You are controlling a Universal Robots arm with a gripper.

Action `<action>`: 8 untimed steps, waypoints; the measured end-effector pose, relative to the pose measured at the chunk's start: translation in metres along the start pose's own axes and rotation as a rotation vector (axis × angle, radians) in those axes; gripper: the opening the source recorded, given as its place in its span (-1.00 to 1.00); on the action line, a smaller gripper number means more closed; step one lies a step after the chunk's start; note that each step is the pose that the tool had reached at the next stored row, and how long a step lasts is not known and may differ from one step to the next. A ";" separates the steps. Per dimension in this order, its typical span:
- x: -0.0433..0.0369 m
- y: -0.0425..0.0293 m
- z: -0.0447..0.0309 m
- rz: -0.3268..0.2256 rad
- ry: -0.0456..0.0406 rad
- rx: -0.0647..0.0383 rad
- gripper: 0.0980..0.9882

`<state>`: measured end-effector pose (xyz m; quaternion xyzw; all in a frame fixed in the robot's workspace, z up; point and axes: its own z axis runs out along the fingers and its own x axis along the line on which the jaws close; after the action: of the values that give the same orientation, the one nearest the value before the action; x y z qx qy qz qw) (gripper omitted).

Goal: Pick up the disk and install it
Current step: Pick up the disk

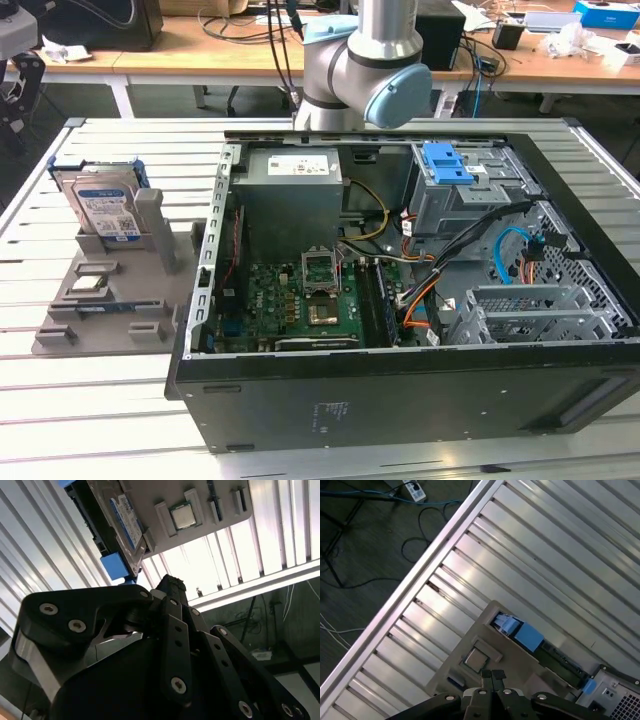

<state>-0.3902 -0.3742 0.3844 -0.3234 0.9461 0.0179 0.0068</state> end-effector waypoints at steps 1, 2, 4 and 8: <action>0.0000 0.0000 0.0000 -0.014 0.0004 0.000 -0.98; 0.0000 0.0000 0.0000 -0.023 0.0007 -0.001 -0.98; 0.0000 0.0000 0.0000 -0.045 0.0013 -0.001 -0.98; 0.0000 0.0000 0.0000 -0.113 0.0033 -0.003 -0.98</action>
<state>-0.3902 -0.3742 0.3844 -0.3763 0.9263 0.0182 0.0058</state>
